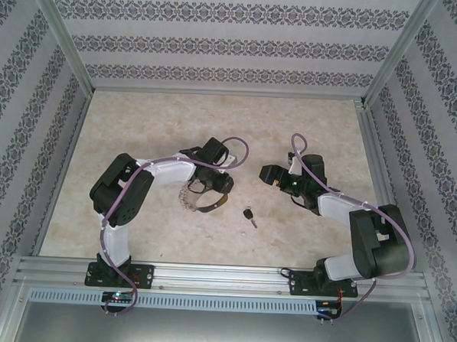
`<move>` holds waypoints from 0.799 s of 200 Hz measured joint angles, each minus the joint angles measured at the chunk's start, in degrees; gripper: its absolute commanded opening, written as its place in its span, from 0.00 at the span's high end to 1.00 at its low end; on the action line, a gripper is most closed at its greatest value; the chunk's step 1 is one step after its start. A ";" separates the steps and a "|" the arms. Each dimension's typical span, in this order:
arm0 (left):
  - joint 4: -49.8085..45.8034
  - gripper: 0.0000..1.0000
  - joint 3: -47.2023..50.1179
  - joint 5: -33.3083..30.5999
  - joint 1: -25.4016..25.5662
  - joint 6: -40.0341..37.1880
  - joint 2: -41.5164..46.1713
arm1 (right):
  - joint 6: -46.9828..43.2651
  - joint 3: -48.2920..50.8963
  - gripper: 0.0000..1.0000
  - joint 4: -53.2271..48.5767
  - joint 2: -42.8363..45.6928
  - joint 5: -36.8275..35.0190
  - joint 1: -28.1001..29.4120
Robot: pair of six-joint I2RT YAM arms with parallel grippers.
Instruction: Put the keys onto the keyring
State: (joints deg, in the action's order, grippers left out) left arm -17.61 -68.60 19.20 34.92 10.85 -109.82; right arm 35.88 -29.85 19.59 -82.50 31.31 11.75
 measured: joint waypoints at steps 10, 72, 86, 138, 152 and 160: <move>0.00 0.68 0.00 0.02 0.07 0.00 0.00 | 0.00 0.00 0.15 0.02 -0.13 0.00 0.00; 0.02 0.71 -0.02 0.04 0.37 0.00 -0.37 | 0.00 0.00 0.14 0.02 -0.20 0.00 0.00; 0.00 0.73 -0.09 0.02 0.39 0.02 -0.57 | 0.00 0.02 0.13 0.02 -0.22 0.00 0.00; 0.13 0.79 -0.44 0.02 0.39 0.15 -0.98 | 0.02 0.61 0.02 -0.07 -0.04 -2.58 -0.02; 0.22 0.79 -0.44 0.02 0.48 0.15 -1.07 | 0.04 1.14 0.02 -0.33 0.50 -4.13 -0.02; 0.24 0.79 -0.44 0.02 0.59 0.15 -1.09 | 0.04 1.38 0.02 -0.74 1.05 -4.90 -0.02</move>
State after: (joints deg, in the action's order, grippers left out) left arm -17.37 -69.04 19.22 35.51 11.00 -110.91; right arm 35.92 -28.47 18.85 -81.45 26.41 11.73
